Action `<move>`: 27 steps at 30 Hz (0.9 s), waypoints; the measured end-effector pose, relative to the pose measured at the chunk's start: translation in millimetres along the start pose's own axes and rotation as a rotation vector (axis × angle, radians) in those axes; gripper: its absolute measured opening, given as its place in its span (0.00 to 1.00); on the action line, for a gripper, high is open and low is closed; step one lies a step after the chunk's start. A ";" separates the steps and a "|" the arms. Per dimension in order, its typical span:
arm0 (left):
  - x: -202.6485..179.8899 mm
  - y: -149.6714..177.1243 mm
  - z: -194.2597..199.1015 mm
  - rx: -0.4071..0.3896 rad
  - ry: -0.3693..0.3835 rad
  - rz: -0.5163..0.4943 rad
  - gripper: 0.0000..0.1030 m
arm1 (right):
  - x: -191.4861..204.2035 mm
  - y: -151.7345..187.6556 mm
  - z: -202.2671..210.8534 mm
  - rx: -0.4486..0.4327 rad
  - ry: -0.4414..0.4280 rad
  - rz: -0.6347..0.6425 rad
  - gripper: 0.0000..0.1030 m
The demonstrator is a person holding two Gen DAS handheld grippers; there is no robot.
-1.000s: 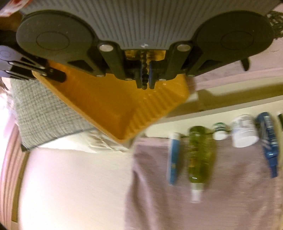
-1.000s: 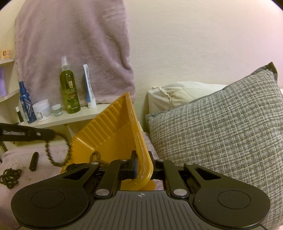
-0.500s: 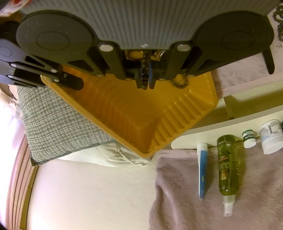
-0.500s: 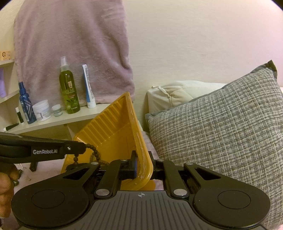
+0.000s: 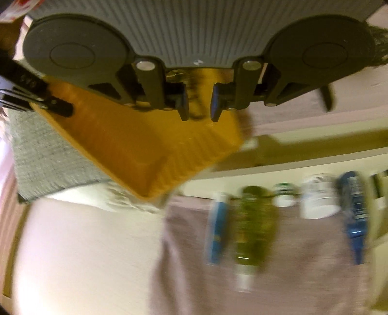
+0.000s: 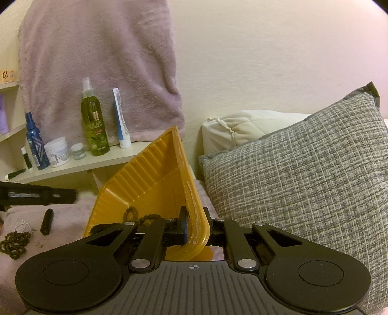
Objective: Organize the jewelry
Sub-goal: 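Carry the bead bracelet into the orange tray and open the left gripper, then grasp the long dark bead strand in the pile with the left gripper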
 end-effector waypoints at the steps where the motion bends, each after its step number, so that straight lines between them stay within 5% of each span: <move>1: 11.1 1.4 5.7 -0.005 -0.028 0.009 0.16 | -0.3 -0.3 -0.1 -0.001 0.001 0.002 0.09; 19: 199.7 105.4 94.3 0.048 -0.435 0.210 0.18 | -0.9 -0.6 -2.1 0.001 0.005 0.011 0.09; 27: 217.7 135.6 104.3 0.075 -0.481 0.215 0.19 | 1.7 -0.6 -1.4 0.001 0.007 0.023 0.09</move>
Point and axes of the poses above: each gripper's, at about its wrist camera, not at the fingertips, and z roughly against the way its jaws point, x to its left, y to its underside, the point moved 9 cm from there along -z, roughly the way its jaws point, and after that the axes turned 6 degrees about -z, right-handed, at the moved point
